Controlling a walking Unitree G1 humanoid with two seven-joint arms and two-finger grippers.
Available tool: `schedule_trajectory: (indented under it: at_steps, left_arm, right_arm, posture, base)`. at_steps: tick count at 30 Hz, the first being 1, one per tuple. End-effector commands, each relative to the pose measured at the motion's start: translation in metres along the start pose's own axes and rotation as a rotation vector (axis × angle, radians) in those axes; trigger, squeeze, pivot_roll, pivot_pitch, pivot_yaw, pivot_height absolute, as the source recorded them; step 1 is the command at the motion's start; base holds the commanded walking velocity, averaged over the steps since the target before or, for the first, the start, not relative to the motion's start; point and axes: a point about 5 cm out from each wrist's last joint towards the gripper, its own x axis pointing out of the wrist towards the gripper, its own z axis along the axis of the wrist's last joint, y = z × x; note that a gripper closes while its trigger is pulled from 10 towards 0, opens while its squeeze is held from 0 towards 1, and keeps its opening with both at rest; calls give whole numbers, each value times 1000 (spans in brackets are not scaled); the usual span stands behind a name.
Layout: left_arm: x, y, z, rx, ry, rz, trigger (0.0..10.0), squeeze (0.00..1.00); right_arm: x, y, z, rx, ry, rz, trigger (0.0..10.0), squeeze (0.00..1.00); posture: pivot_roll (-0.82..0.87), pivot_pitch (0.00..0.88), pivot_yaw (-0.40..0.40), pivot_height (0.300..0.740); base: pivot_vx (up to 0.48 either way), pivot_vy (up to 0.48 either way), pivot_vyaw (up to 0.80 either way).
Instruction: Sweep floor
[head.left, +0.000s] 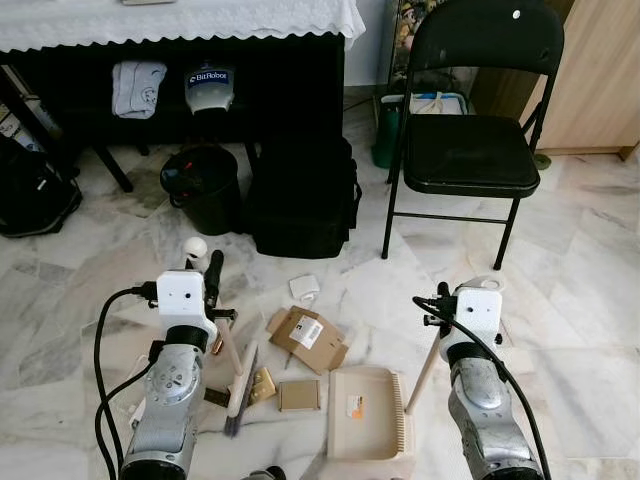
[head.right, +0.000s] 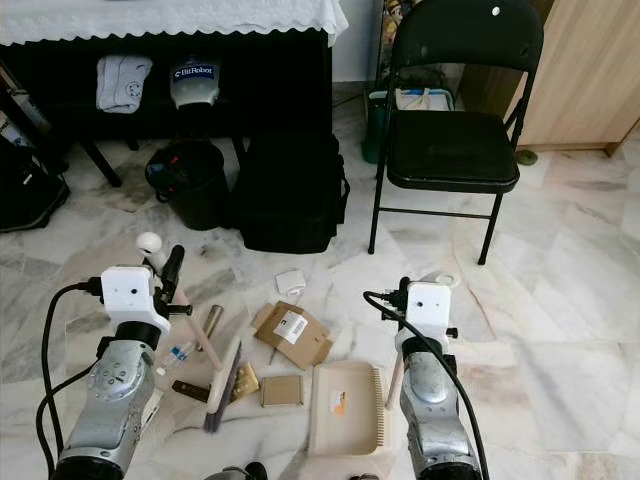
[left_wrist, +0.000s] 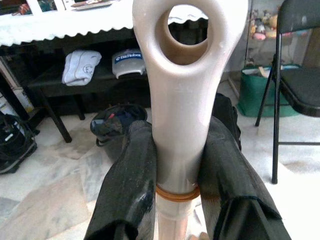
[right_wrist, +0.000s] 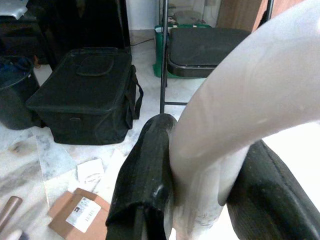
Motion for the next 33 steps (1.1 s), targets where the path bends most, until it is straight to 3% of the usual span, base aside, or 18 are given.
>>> schedule_trajectory:
  at_steps: [1, 17, 22, 25, 30, 33]
  left_arm:
    - [-3, 7, 1, 4, 4, 2, 10000, 0]
    - [-23, 22, -21, -22, 147, -86, 10000, 0]
    - [-21, 34, -15, -57, 126, -19, 10000, 0]
    - [-13, 47, 2, -54, 50, 54, 10000, 0]
    - [-17, 45, 2, -60, 60, 32, 10000, 0]
    - [-26, 44, -1, -69, 78, 26, 10000, 0]
  right_arm:
    - [2, 3, 6, 0, -33, 12, 10000, 0]
    - [7, 5, 8, -8, -56, 23, 10000, 0]
    - [9, 8, 10, -6, -58, 28, 10000, 0]
    - [11, 12, 10, -3, -58, 38, 10000, 0]
    - [12, 12, 10, -1, -60, 40, 10000, 0]
    - [13, 12, 11, 1, -63, 38, 10000, 0]
  posture:
    - [12, 202, 52, 740]
    - [22, 191, 48, 740]
    - [30, 185, 47, 740]
    - [42, 174, 46, 740]
    - [45, 166, 48, 740]
    - [43, 166, 50, 740]
  base:
    - [0, 0, 0]
    - [0, 0, 0]
    - [0, 0, 0]
    - [0, 0, 0]
    - [0, 0, 0]
    - [0, 0, 0]
